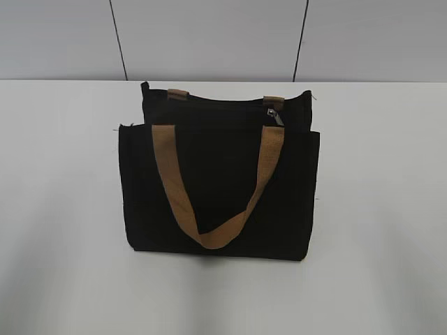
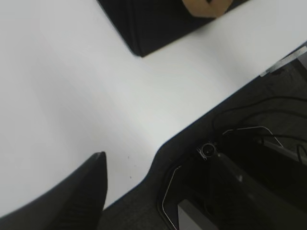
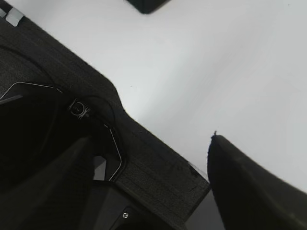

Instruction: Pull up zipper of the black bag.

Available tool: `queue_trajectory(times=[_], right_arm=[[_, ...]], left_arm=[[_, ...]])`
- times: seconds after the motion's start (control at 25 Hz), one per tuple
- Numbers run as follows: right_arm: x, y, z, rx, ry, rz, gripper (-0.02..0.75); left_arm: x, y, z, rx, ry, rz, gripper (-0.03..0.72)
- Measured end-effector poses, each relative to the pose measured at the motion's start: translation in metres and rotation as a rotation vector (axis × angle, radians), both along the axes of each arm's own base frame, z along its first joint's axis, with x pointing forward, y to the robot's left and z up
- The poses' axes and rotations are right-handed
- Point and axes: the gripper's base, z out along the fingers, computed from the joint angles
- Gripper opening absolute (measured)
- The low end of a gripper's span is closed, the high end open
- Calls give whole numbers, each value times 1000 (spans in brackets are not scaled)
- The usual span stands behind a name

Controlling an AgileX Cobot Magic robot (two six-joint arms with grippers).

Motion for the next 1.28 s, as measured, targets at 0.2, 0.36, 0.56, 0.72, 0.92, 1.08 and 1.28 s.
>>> queue_trajectory(times=[0.2,0.36,0.56,0.72,0.92,1.08,1.28], right_arm=[[-25,-13,-28,21,-27,1,557],[-31,-17,-37,29,-44,2,557],[-28,-15,-37,45,-75,4,557],[-24,-13,-42,61,-100,3,557],[-23,-12,-42,68,-113,3,557],[-24,-11,-42,83,-106,5,557],[-24,-11,-42,95,-100,-9,557]], left_arm=[[-24,20,-23,-38,4,-20,501],[-32,27,-25,-50,-39,-65,499],[-35,25,-25,-53,-40,-120,498],[-35,25,-25,-54,-39,-129,497],[-35,25,-25,-55,-38,-129,497],[-35,25,-25,-55,-38,-129,497],[-35,30,-23,-73,-58,-58,497]])
